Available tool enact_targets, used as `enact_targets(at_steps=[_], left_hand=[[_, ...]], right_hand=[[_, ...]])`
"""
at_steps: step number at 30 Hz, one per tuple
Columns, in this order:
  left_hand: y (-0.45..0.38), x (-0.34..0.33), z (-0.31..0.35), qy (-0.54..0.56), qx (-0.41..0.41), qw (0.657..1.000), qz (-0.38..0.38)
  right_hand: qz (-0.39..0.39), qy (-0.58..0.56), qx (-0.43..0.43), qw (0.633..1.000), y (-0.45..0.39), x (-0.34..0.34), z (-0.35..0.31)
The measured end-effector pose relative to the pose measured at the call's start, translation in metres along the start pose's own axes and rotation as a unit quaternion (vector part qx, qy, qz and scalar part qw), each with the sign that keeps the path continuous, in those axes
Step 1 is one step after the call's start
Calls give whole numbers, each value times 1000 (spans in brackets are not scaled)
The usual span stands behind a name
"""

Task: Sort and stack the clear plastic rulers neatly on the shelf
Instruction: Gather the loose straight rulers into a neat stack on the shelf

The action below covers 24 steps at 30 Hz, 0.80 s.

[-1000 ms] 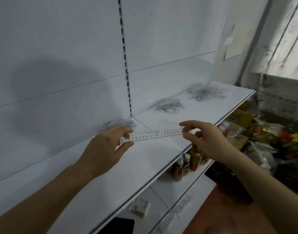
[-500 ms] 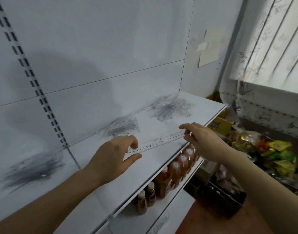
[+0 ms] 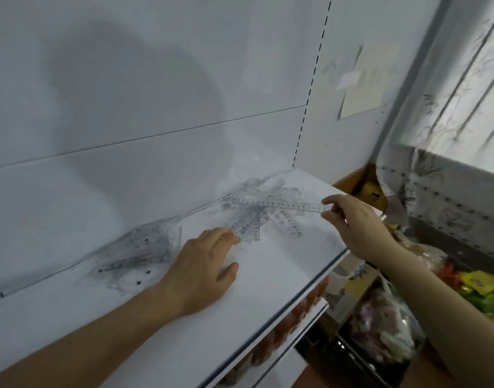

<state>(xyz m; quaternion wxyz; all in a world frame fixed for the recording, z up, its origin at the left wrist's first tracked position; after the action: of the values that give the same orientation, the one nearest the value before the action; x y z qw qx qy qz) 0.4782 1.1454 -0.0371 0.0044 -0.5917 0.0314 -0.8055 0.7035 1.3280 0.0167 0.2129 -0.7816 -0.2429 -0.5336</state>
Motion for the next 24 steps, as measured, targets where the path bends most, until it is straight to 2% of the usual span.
enact_targets(at_steps=[3, 8, 14, 19, 24], left_hand=[[-3, -8, -6, -31, 45, 998, -26], [-2, -16, 8, -18, 122, 992, -35], [-3, -17, 9, 25, 174, 984, 13], [2, -14, 11, 34, 199, 979, 13], [7, -1, 21, -16, 200, 978, 57]], right_hand=[[6, -15, 34, 999, -43, -14, 2], [10, -52, 92, 994, -85, -39, 6], [69, -125, 123, 982, -80, -35, 10], [55, -44, 213, 974, -62, -39, -13], [31, 31, 262, 964, -47, -45, -24]])
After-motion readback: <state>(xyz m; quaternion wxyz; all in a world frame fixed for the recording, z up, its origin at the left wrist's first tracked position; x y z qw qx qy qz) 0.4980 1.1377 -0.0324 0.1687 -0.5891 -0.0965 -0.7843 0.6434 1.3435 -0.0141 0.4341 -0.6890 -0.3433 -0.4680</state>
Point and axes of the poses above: each hand's wrist, its own y-axis away from the middle knuckle, its own x-axis out of the back of the hand, z = x × y, the point moved 8 cm from there along -y, towards the middle knuckle, and after that the axes turned 13 degrees about -z, right-handed, at the moved point
